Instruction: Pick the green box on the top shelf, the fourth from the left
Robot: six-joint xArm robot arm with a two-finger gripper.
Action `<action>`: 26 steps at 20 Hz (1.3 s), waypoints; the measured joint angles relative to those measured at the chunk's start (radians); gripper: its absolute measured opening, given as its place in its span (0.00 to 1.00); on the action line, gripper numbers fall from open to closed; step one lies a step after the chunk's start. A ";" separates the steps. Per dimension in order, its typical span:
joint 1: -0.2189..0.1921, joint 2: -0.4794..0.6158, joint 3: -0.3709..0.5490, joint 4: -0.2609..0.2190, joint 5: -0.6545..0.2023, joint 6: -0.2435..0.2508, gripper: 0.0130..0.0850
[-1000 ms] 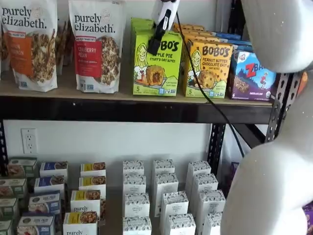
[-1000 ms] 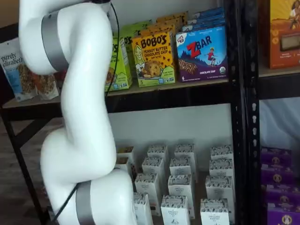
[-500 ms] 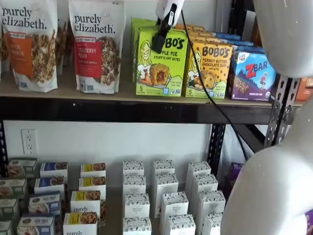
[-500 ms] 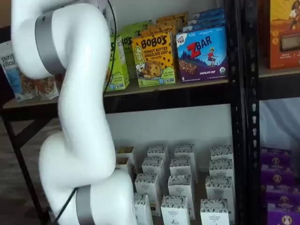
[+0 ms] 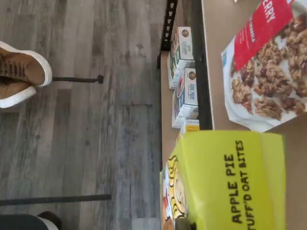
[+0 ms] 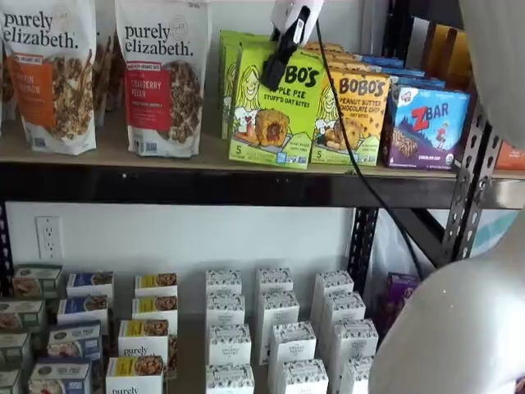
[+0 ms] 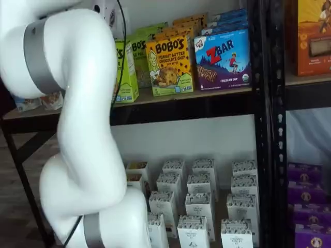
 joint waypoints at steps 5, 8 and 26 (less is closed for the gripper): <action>-0.009 -0.050 0.049 -0.002 -0.007 -0.009 0.22; -0.014 -0.075 0.075 -0.007 -0.007 -0.014 0.22; -0.058 -0.192 0.220 -0.011 -0.017 -0.065 0.22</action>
